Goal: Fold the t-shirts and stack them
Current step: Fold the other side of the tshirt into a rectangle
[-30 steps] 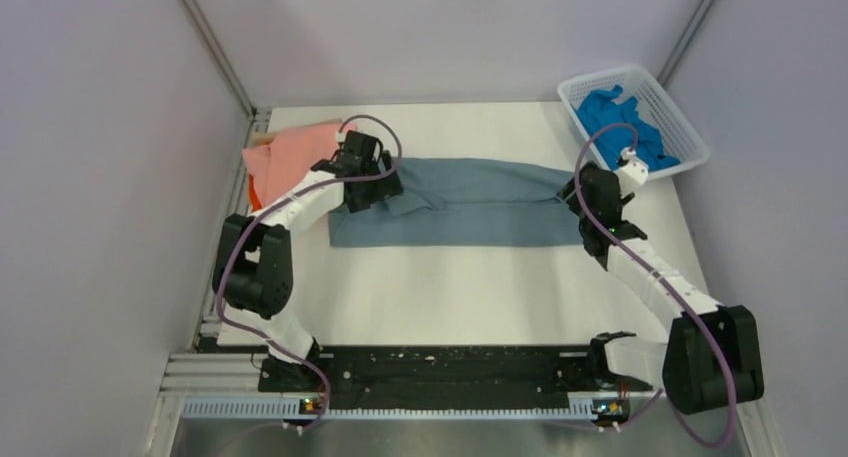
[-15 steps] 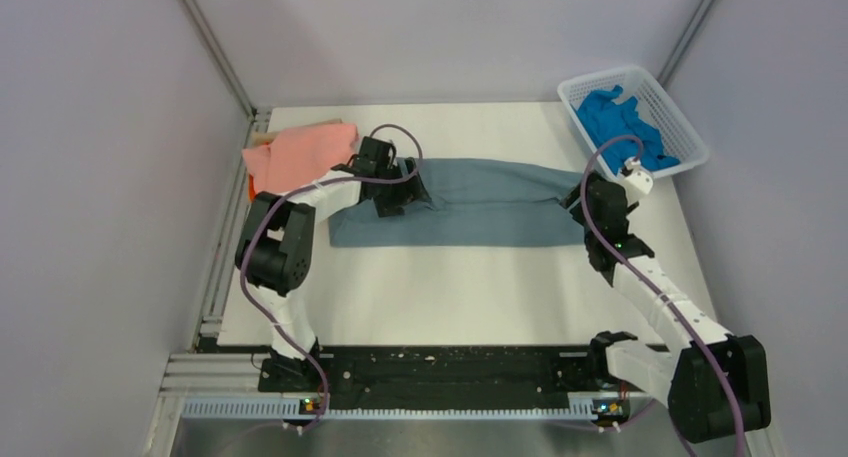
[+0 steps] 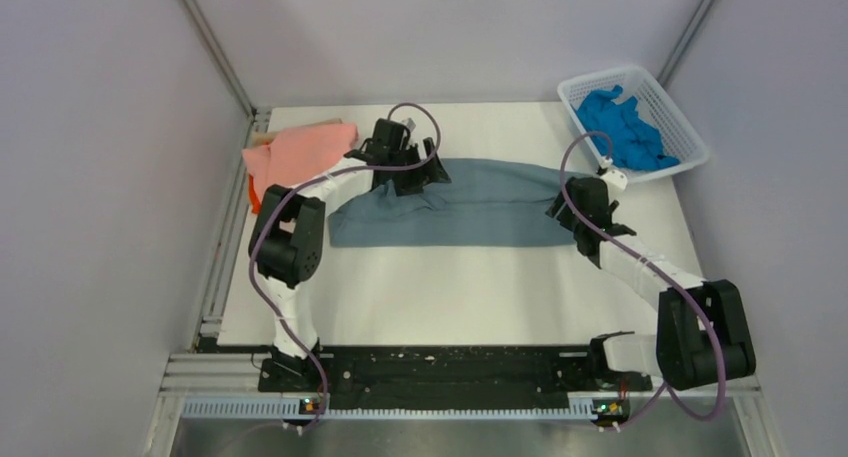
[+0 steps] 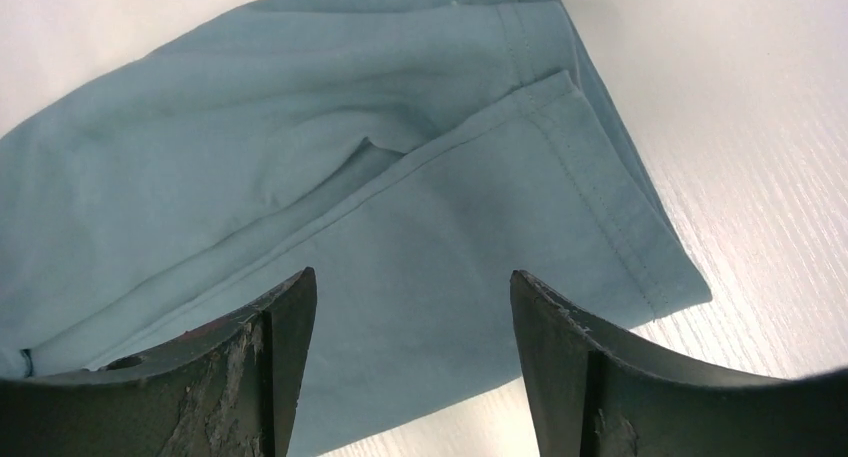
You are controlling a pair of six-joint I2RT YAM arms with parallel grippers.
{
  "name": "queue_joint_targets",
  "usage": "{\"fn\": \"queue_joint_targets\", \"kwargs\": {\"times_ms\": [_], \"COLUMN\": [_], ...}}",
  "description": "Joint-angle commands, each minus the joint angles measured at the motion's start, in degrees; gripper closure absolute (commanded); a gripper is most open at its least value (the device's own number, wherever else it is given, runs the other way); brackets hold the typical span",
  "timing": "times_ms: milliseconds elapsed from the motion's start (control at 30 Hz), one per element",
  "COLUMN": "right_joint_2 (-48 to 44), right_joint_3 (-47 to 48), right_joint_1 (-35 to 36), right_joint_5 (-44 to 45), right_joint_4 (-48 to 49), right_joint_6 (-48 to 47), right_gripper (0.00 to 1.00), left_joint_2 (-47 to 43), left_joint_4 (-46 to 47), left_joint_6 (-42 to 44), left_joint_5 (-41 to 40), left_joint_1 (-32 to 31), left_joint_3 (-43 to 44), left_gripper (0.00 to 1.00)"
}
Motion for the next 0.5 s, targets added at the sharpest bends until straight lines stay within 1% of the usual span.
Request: {"fn": "queue_joint_targets", "kwargs": {"times_ms": [0, 33, 67, 100, 233, 333, 467], "right_joint_2": [0.79, 0.57, -0.02, -0.86, -6.86, -12.19, -18.24], "right_joint_3": [3.86, 3.95, 4.06, 4.08, 2.60, 1.10, -2.22], "right_joint_1": [-0.59, -0.64, -0.63, -0.65, -0.60, -0.59, -0.58], "right_joint_5": [-1.61, -1.94, -2.05, -1.94, -1.90, -2.61, -4.63], "right_joint_4": [0.88, 0.76, 0.61, 0.18, -0.30, -0.21, 2.29], "right_joint_6": [-1.32, -1.67, -2.23, -2.68, -3.29, -3.63, -3.40], "right_gripper": [0.30, 0.30, 0.30, 0.29, 0.28, 0.28, 0.27], "left_joint_2": [-11.26, -14.31, -17.41, -20.88, -37.14, -47.78, -57.64], "left_joint_4": [0.07, -0.35, -1.16, -1.48, 2.02, 1.13, 2.68], "left_joint_6": [2.45, 2.74, 2.92, 3.12, 2.42, 1.60, -0.17], "left_joint_5": [-6.37, -8.54, -9.83, -10.42, -12.95, -16.35, -15.21], "left_joint_1": [-0.20, -0.20, -0.12, -0.22, -0.41, -0.50, -0.58], "left_joint_3": [-8.29, -10.46, -12.54, -14.94, -27.58, -34.74, -43.39], "left_gripper": [0.06, 0.02, 0.01, 0.01, 0.01, 0.01, 0.01]}}
